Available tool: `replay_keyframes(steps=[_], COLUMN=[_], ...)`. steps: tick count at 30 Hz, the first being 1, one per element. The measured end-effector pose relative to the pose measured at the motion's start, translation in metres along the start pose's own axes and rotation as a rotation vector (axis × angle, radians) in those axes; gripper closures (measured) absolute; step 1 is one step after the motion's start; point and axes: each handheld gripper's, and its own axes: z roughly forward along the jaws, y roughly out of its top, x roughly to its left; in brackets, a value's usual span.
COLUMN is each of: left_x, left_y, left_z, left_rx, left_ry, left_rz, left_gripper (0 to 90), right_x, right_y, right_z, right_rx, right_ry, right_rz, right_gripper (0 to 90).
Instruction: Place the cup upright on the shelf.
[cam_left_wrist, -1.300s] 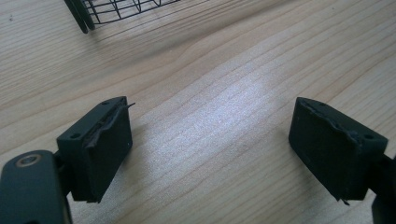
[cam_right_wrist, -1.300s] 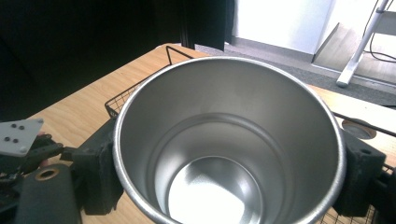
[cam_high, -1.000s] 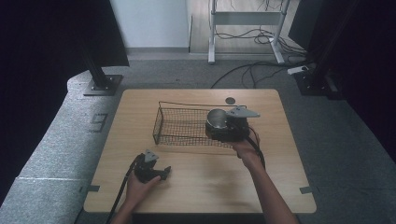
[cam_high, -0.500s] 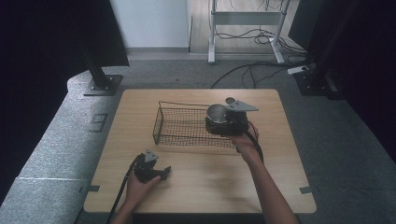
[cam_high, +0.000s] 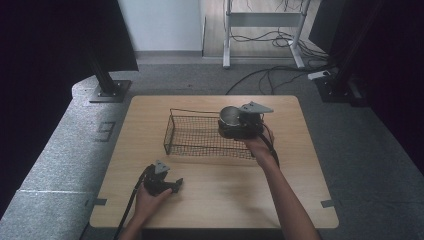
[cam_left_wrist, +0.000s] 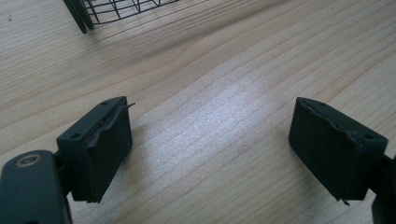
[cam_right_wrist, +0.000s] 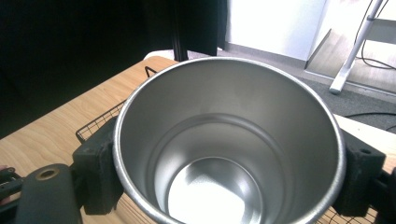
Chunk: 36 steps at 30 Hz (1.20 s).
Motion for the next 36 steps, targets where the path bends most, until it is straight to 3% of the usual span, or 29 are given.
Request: replay_keyframes(steps=[14, 36], left_x=[0.0, 0.0], left_y=[0.0, 0.0], left_z=[0.0, 0.0], left_rx=[-0.001, 0.0], left_ry=[-0.001, -0.001], left_rz=[0.001, 0.002], left_gripper=[13.3, 13.3], right_x=[-0.012, -0.024], right_y=[-0.005, -0.019], right_z=[0.034, 0.062], right_rx=[0.069, 0.134], right_ry=[-0.031, -0.065], right_rz=[0.021, 0.048], right_gripper=[15.8, 15.8])
